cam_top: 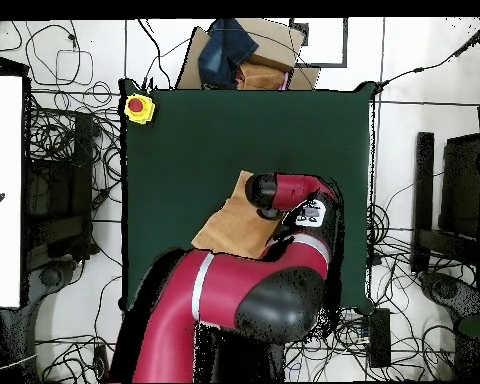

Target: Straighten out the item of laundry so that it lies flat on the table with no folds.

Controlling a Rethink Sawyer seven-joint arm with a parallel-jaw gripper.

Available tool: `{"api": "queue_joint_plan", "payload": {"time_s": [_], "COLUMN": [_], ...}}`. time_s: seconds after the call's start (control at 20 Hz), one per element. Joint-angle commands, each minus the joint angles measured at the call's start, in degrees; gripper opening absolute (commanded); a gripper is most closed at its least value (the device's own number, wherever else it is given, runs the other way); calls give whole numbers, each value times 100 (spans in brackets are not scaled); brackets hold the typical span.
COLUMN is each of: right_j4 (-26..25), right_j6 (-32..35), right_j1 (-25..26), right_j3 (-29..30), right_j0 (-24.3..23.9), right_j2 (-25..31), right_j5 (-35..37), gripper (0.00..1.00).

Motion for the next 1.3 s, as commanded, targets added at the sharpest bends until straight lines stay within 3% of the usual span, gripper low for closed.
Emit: {"api": "queue_joint_plan", "payload": {"time_s": [0.05,0.1,0.25,0.35,0.55,0.75,0.9,0.95,1.3], "right_j4": [-65,-174,-649,-927,-1283,-1627,-1616,-1635,-1548], "right_j6": [1069,698,284,289,435,324,540,525,637], "right_j1": [387,154,-381,-486,-545,-465,-294,-282,-15], "right_j3": [-502,6,1554,2038,2510,2578,2489,2472,2328], "right_j0": [-470,-709,-1145,-1284,-1370,-1664,-1498,-1514,-1273], "right_j2": [264,665,1032,1008,804,939,676,697,347], "right_j5": [-1865,-1961,-2454,-2810,-3283,-3641,-4049,-4060,-4687], "gripper": [0,0,0,0,0,0,0,100,100]}}
